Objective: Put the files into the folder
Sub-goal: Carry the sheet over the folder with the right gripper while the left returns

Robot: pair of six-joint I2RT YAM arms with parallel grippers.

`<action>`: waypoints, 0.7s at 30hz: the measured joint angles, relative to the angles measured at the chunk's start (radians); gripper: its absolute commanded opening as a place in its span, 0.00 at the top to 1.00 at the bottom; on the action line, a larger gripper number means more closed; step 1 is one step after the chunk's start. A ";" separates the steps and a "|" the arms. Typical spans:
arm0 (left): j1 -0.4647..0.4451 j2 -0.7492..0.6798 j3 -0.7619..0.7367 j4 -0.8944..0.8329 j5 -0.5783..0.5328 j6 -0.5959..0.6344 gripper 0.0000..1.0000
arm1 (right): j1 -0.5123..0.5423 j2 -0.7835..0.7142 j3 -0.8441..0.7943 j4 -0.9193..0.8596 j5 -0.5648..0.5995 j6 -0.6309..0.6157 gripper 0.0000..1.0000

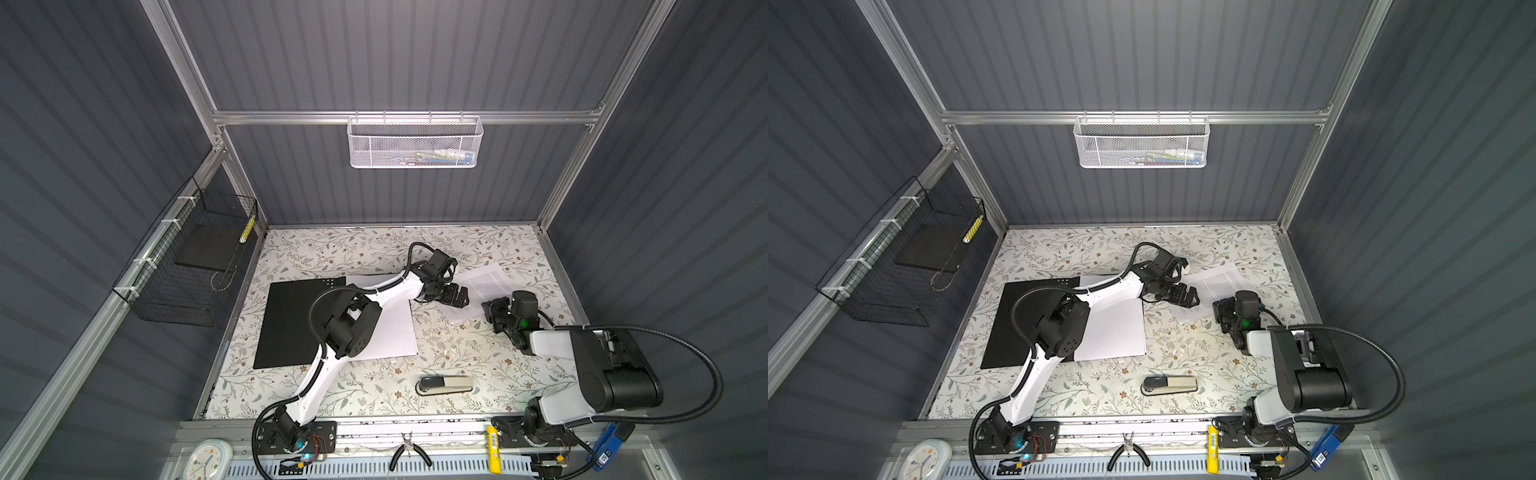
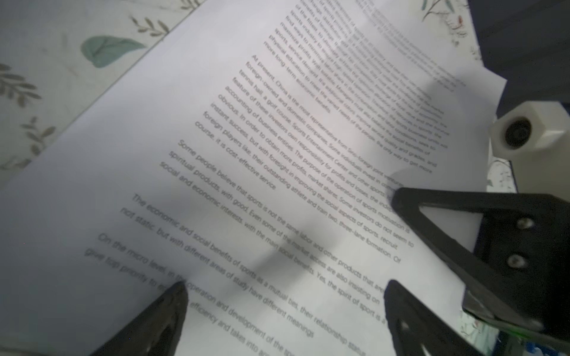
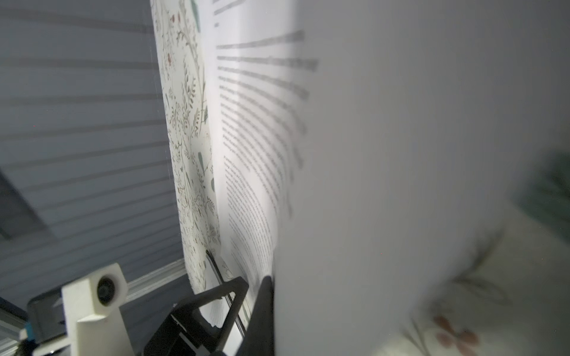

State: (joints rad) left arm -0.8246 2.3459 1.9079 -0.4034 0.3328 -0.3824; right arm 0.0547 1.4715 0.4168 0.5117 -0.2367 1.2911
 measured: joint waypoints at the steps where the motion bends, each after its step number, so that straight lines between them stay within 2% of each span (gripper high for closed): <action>1: 0.000 -0.035 -0.029 0.014 0.008 0.000 0.00 | 0.000 -0.026 0.030 -0.055 0.000 -0.039 1.00; 3: 0.000 -0.138 -0.107 0.043 0.005 0.000 0.00 | 0.006 -0.075 0.116 -0.182 0.002 -0.131 1.00; 6: 0.000 -0.370 -0.249 0.122 -0.057 0.000 0.00 | 0.038 -0.117 0.321 -0.409 0.006 -0.310 1.00; 12: 0.009 -0.834 -0.505 0.259 -0.272 0.009 0.00 | 0.220 -0.095 0.770 -0.806 0.018 -0.649 1.00; 18: 0.019 -1.114 -0.731 0.174 -0.515 0.076 0.00 | 0.455 0.085 1.133 -1.044 -0.087 -0.833 1.00; 21: 0.021 -1.252 -0.828 0.092 -0.634 0.134 0.00 | 0.554 0.165 1.210 -1.070 -0.195 -0.864 1.00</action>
State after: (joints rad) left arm -0.8032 1.0939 1.0801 -0.3115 -0.3008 -0.2485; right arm 0.6090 1.6367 1.6272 -0.5583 -0.4313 0.4267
